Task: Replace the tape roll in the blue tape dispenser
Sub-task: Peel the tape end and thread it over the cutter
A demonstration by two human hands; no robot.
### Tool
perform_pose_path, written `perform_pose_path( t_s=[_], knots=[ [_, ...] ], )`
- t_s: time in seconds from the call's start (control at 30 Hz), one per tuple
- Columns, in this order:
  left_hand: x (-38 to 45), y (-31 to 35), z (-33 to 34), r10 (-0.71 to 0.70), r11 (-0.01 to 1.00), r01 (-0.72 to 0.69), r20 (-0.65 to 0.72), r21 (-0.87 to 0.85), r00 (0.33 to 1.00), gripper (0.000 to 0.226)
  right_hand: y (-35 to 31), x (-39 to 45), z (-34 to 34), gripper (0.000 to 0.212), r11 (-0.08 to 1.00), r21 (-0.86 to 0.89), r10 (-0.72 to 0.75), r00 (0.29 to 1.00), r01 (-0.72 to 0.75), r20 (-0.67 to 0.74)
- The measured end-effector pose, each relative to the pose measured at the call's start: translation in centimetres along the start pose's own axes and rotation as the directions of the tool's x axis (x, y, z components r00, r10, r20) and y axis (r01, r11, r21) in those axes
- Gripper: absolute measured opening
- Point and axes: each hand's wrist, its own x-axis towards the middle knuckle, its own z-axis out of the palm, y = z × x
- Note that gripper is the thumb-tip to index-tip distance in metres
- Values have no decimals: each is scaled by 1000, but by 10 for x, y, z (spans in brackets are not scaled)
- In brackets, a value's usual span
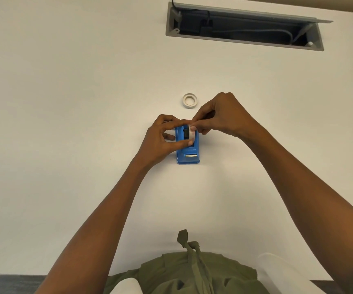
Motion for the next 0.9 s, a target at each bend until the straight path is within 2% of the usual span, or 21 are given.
perform_pose_path(
  t_s=[0.4,0.63,0.77,0.9],
  knots=[
    [-2,3,0,0,1000,0,1,-2,1000,48,-1,-3,6,4,984,-131,-131,990,124,-49],
    [-6,6,0,-46,995,50,40,-87,998,64,11,-6,11,4,975,-161,-164,985,155,-44],
    [-6,8,2,-44,998,45,32,-41,999,51,16,-8,13,6,981,-121,-157,987,150,-46],
    [-5,7,4,-50,998,51,19,-27,999,53,17,-12,16,7,978,-133,-170,983,159,-74]
  ],
)
